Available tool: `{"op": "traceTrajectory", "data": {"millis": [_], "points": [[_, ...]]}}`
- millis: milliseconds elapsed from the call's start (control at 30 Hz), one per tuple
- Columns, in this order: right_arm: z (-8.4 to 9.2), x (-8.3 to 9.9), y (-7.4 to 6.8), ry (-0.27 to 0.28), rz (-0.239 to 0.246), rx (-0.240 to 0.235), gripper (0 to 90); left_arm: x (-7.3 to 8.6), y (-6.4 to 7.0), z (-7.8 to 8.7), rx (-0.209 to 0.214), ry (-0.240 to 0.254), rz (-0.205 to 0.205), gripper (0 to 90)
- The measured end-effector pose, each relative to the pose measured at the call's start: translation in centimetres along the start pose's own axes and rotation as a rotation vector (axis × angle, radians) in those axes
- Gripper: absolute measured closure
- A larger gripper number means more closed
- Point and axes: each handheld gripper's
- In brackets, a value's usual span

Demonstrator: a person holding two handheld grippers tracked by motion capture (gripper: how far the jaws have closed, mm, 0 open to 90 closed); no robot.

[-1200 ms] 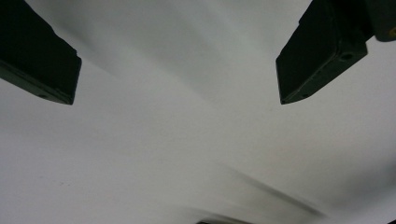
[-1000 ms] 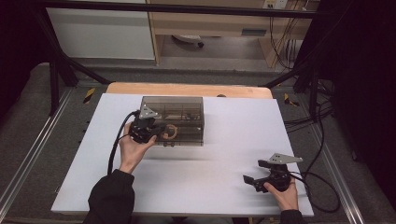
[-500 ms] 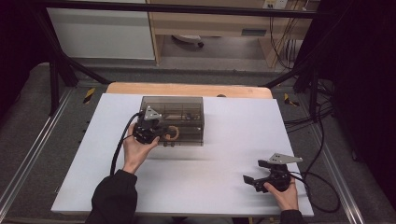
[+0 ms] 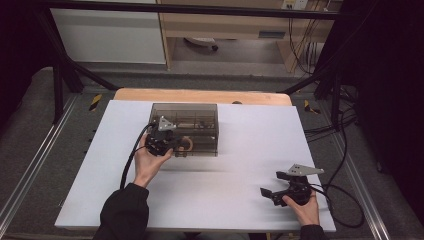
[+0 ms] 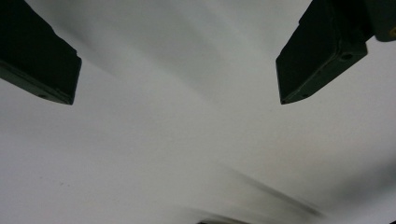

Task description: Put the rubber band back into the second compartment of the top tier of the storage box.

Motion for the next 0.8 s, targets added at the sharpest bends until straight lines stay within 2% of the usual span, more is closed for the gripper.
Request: {"op": "traceTrajectory", "data": {"millis": [67, 133, 200, 267, 400, 500, 533, 800], "points": [[0.0, 0.0, 0.0, -0.001, -0.001, 0.000, 0.7, 0.0, -0.1, -0.1, 0.002, 0.004, -0.011, 84.9], [0.0, 0.0, 0.0, 0.000, -0.001, -0.001, 0.7, 0.2, 0.0, 0.0, -0.007, -0.017, 0.005, 84.9], [0.0, 0.0, 0.0, -0.003, -0.002, -0.001, 0.7, 0.3, 0.0, -0.1, -0.008, -0.022, 0.006, 84.7], [0.0, 0.0, 0.0, -0.003, -0.002, -0.002, 0.7, 0.3, -0.1, -0.3, 0.003, -0.010, -0.011, 84.6], [0.0, 0.0, 0.0, -0.003, -0.002, -0.001, 0.7, 0.4, 0.0, -0.4, -0.007, -0.023, -0.002, 83.5], [0.0, 0.0, 0.0, -0.004, -0.003, -0.001, 0.7, 0.3, -0.1, -0.3, 0.001, -0.004, -0.006, 79.4], [0.0, 0.0, 0.0, -0.007, -0.005, -0.001, 0.7, 0.3, -0.1, -0.2, -0.006, -0.014, 0.001, 75.8], [0.0, 0.0, 0.0, -0.005, -0.006, 0.000, 0.7, 0.2, -0.1, 0.7, -0.002, 0.011, -0.008, 64.5]]}}
Point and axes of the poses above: each handheld gripper's, and its own axes: z roughly backward along the jaws, x roughly out of its underside, y roughly to its right, and after that the axes turned 6 degrees about x, right-handed
